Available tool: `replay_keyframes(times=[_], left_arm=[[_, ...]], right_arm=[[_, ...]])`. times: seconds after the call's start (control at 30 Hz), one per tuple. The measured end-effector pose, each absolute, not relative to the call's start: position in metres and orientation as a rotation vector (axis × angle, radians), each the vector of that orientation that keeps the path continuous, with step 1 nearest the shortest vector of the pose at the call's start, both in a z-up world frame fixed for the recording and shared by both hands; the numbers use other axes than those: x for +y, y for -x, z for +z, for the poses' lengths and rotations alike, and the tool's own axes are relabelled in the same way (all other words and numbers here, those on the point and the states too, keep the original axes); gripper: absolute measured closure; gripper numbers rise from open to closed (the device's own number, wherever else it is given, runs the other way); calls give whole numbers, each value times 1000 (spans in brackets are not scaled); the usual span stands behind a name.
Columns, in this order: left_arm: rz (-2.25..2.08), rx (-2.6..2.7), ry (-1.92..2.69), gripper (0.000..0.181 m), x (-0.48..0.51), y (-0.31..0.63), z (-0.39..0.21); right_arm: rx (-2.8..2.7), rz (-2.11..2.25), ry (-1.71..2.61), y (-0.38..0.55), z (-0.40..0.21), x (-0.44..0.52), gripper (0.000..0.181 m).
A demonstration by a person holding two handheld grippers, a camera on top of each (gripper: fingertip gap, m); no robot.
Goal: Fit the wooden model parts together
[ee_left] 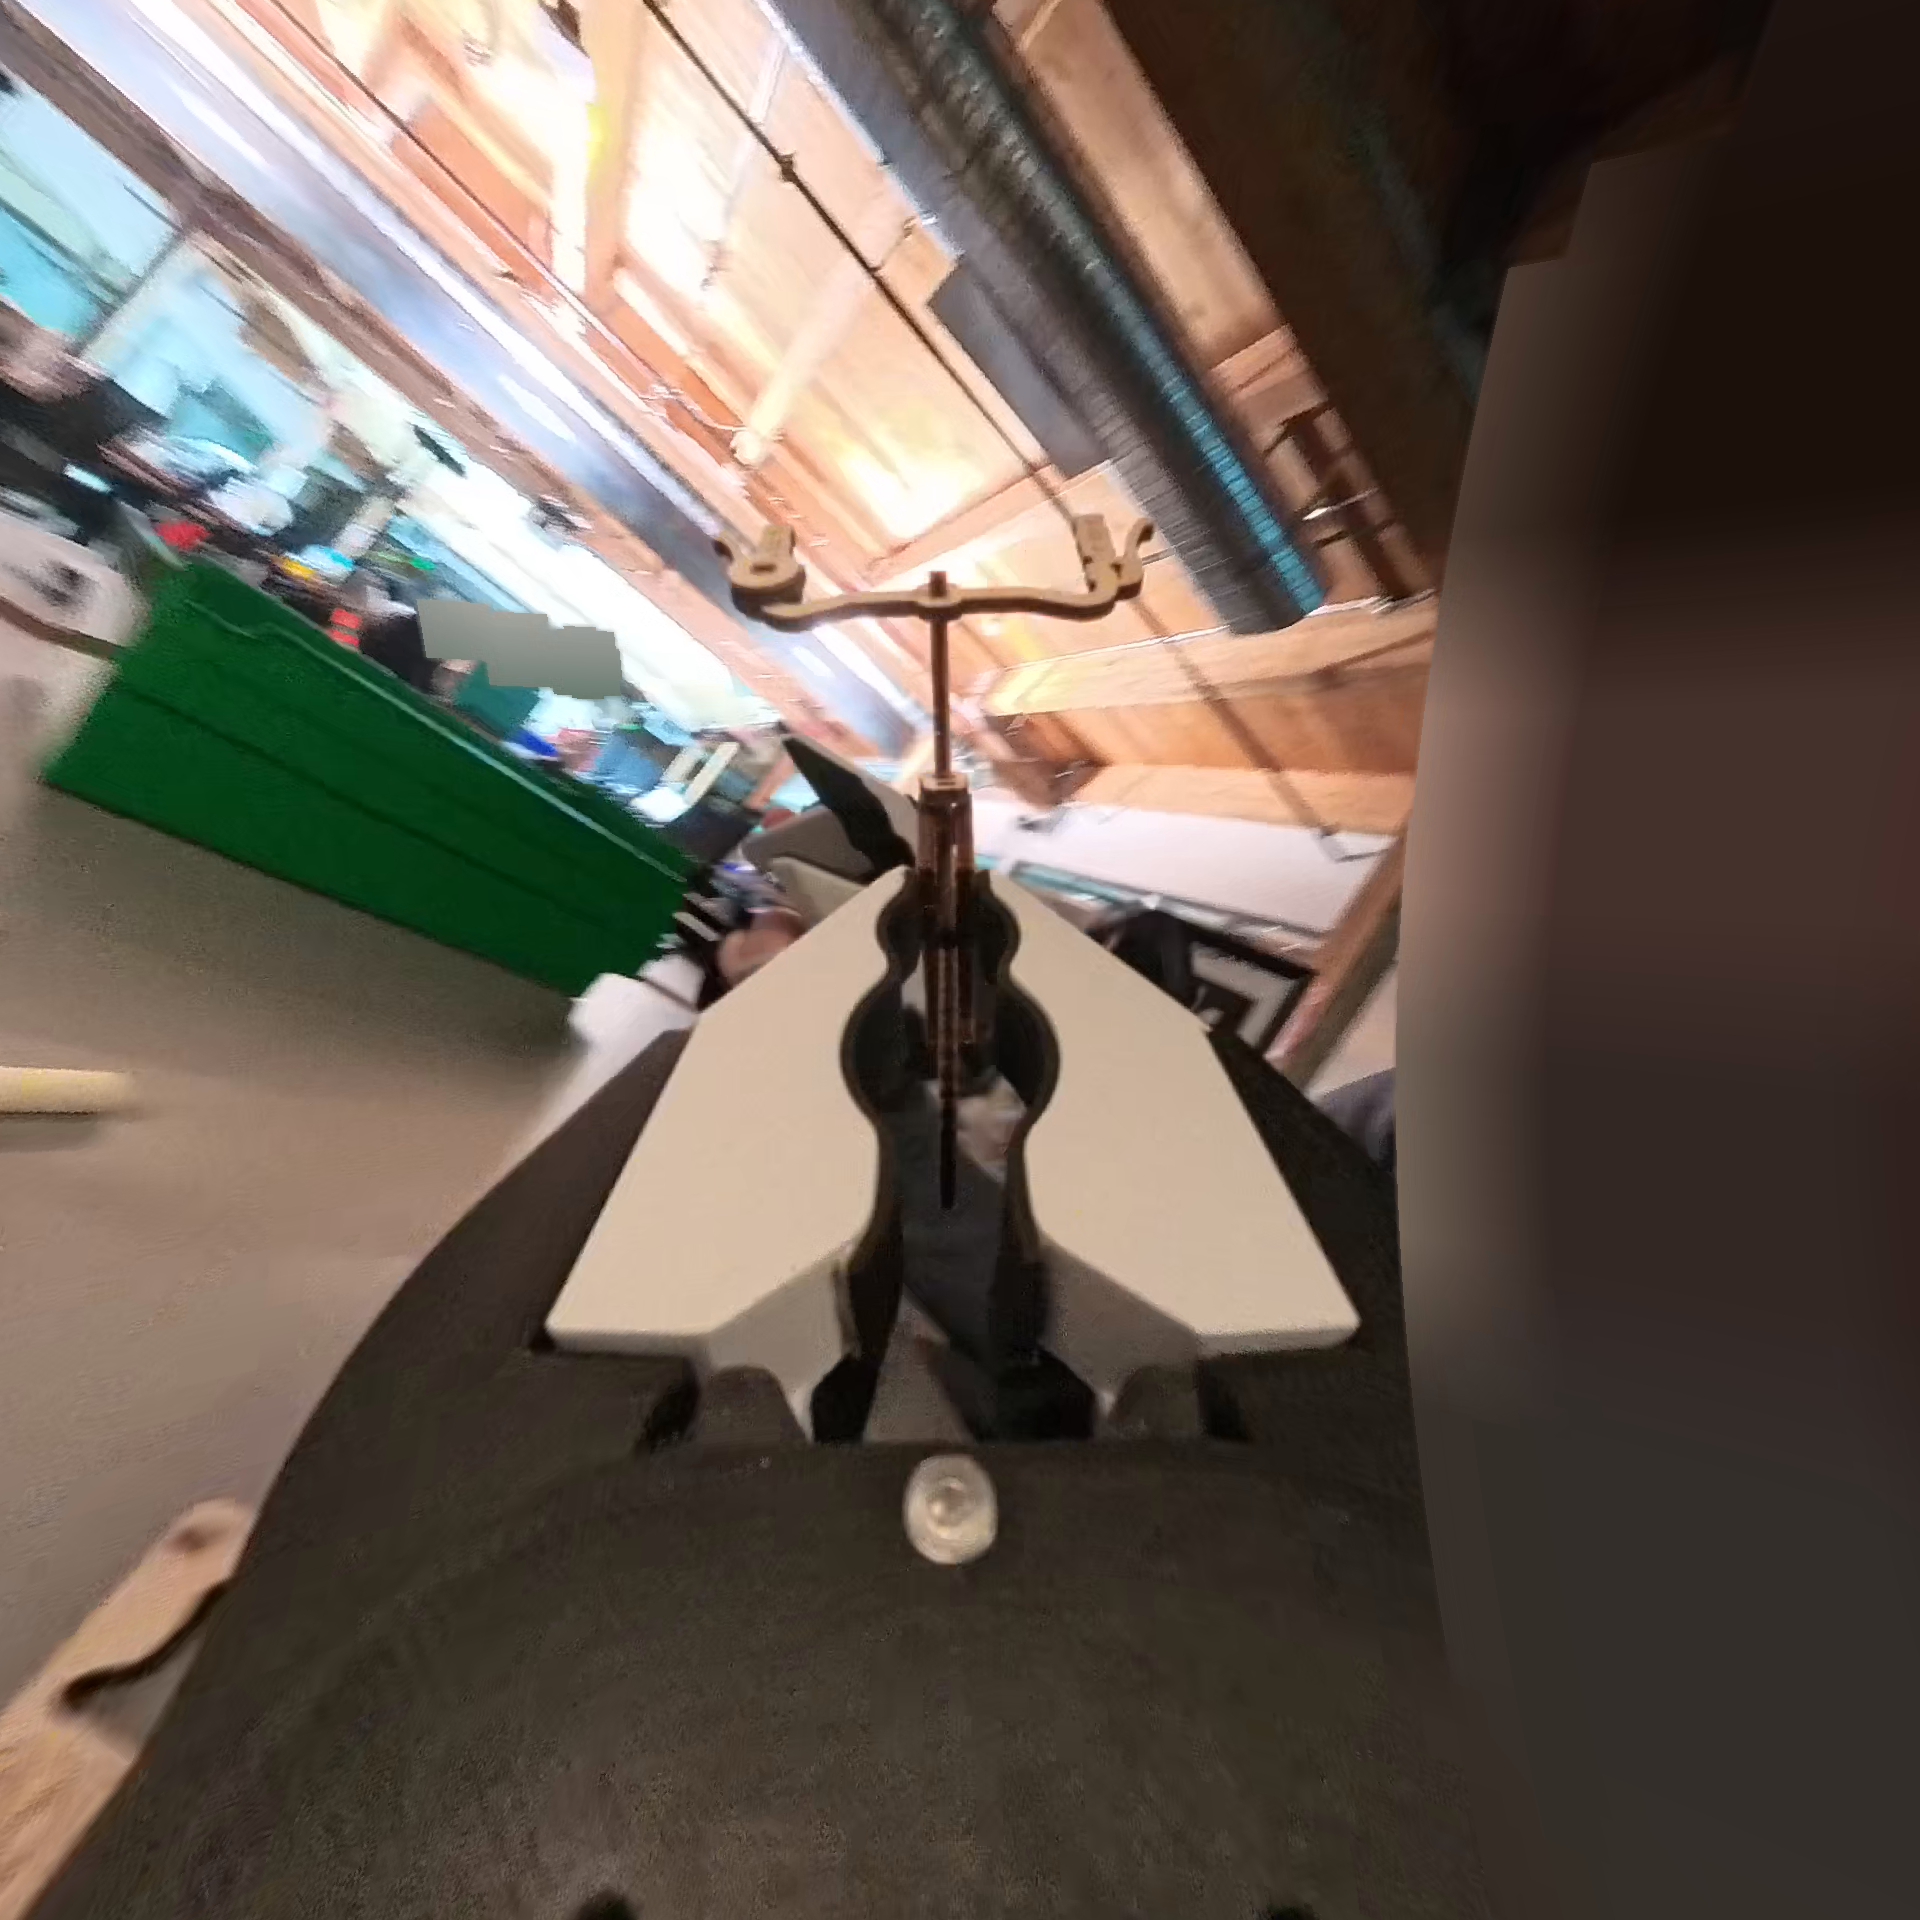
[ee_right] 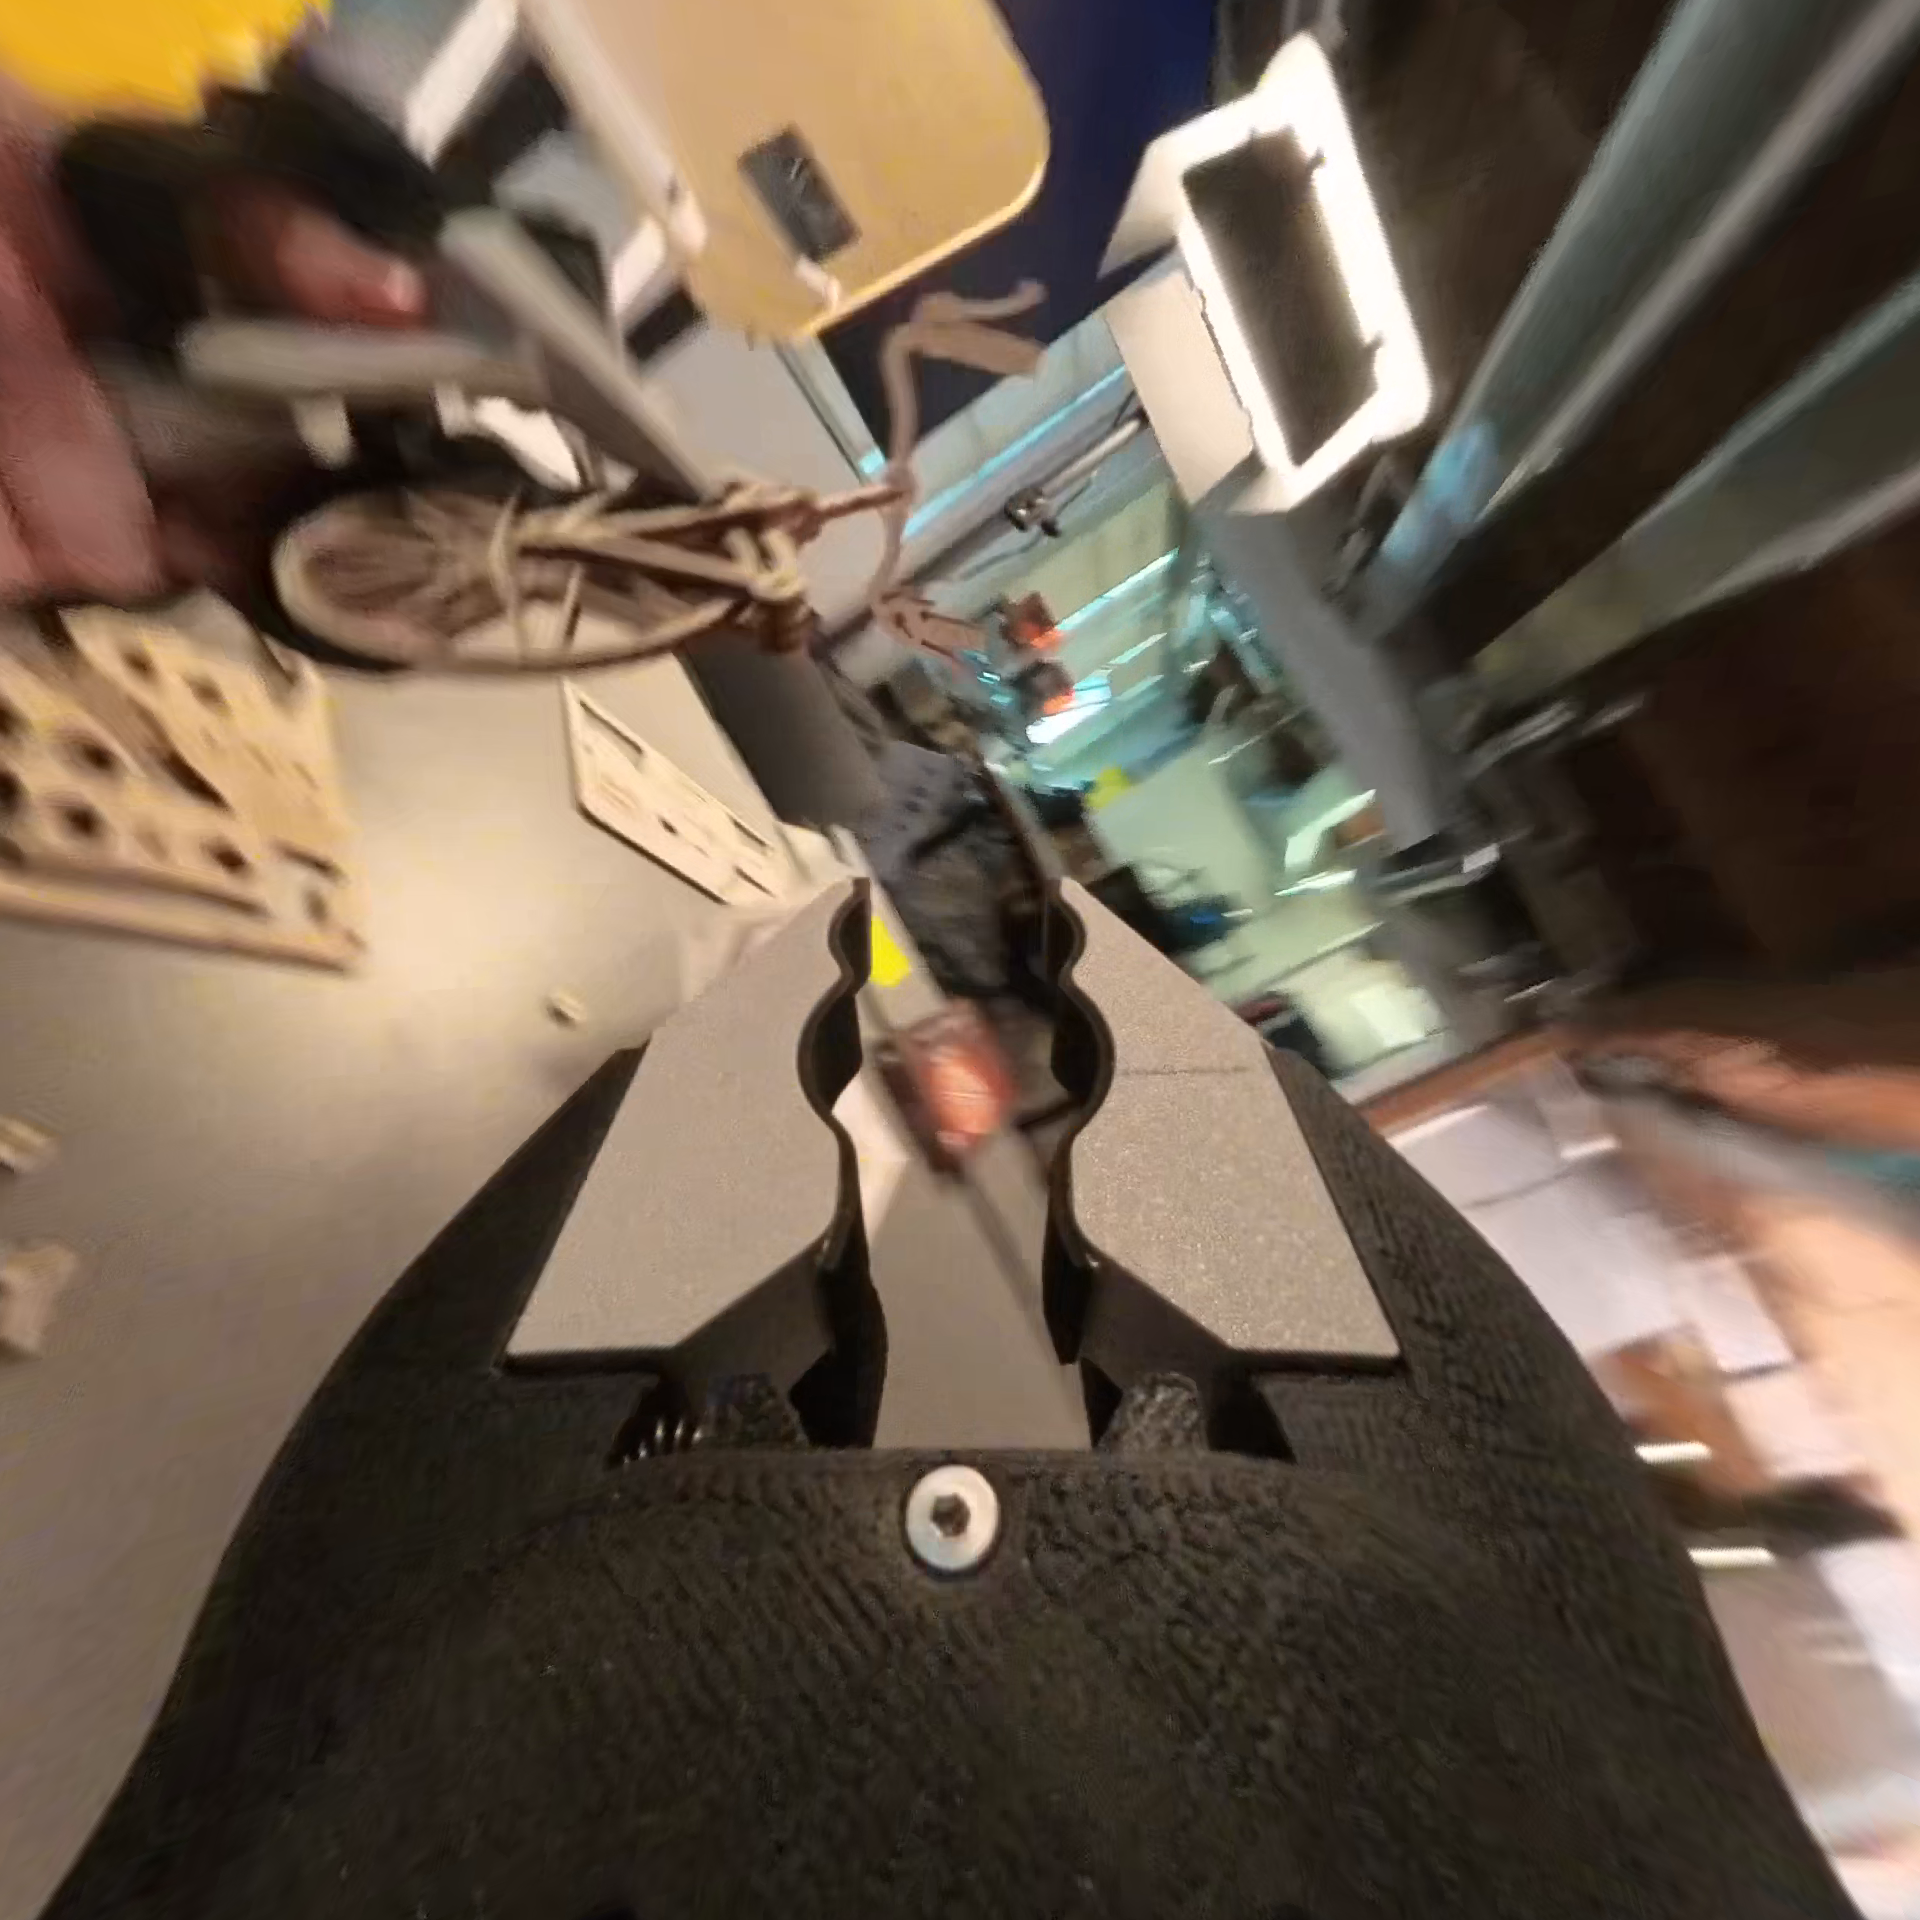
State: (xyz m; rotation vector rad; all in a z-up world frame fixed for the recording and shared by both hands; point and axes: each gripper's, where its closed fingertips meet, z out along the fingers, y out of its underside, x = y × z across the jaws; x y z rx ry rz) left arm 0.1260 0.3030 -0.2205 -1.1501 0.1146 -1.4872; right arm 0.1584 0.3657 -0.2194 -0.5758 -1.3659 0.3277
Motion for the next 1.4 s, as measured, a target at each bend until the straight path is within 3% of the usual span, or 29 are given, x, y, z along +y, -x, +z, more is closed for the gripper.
replay_keyframes(times=[0.13,0.2,0.3,0.4,0.5,0.57,0.73,0.93,1.0,1.1,1.17,1.4], left_arm=[[-1730,118,1077,173,293,-136,-213],[-1775,157,1047,173,287,-142,-209],[-1734,192,1025,173,283,-145,-203],[-1410,182,1043,172,290,-137,-201],[-1082,249,1098,173,295,-131,-203],[-910,332,1144,173,296,-135,-210],[-833,445,1182,173,294,-155,-217],[-772,512,1224,173,295,-164,-226],[-758,507,1253,172,297,-164,-229],[-768,454,1298,126,302,-160,-229],[-803,389,1324,115,307,-153,-226],[-935,181,1334,138,314,-143,-223]], right_arm=[[-1391,-215,170,-153,-209,357,152],[-1423,-288,76,-147,-210,351,157],[-1435,-56,262,-146,-207,352,162],[-1411,360,631,-154,-201,361,172],[-1421,1099,909,-159,-191,324,169],[-1424,1418,1004,-159,-182,305,157],[-1551,1382,1040,-145,-188,289,159],[-1660,1305,1052,-137,-200,285,180],[-1685,1245,1051,-137,-204,288,181],[-1713,975,1008,-138,-210,308,181],[-1741,653,900,-139,-214,326,181],[-1776,-446,251,-136,-227,345,181]])
